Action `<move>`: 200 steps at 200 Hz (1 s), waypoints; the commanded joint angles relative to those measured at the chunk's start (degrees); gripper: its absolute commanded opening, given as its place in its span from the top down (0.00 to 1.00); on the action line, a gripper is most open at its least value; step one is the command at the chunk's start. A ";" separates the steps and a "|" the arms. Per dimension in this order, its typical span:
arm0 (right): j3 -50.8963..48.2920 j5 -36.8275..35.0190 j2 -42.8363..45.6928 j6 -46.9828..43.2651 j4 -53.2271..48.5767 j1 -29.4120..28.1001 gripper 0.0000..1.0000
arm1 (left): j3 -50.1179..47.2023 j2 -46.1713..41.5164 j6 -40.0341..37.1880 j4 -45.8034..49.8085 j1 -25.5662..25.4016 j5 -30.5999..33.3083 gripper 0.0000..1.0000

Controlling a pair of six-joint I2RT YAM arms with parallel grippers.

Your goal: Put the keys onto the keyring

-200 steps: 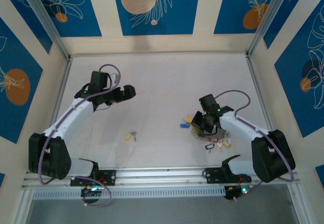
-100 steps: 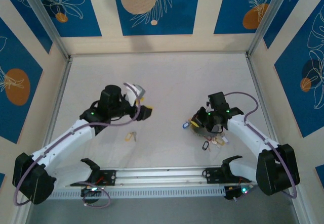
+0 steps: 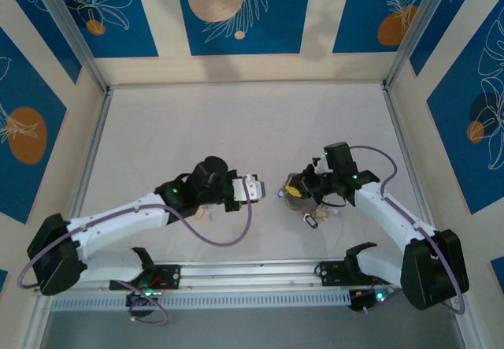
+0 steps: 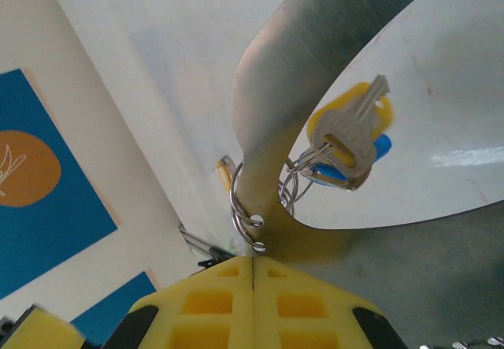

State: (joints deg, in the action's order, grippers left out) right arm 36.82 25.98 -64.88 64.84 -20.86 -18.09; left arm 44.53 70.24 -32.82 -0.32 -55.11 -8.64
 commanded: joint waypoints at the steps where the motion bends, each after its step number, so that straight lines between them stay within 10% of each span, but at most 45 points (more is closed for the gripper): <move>1: -0.13 3.65 -1.24 1.71 2.17 -0.70 1.00 | -4.61 4.29 -5.88 -15.07 -2.54 5.41 0.73; 109: -4.20 5.42 -3.98 6.63 8.15 -1.06 1.00 | -10.93 16.90 -7.63 -38.25 -2.91 -3.90 0.73; 200: -5.67 5.21 -3.83 9.80 9.96 -1.95 1.00 | -11.61 25.97 5.62 -54.52 -2.90 1.85 0.73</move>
State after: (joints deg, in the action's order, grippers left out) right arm 32.01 28.67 -68.49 72.93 -11.38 -19.18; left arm 32.82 94.15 -32.53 -47.24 -57.63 -8.82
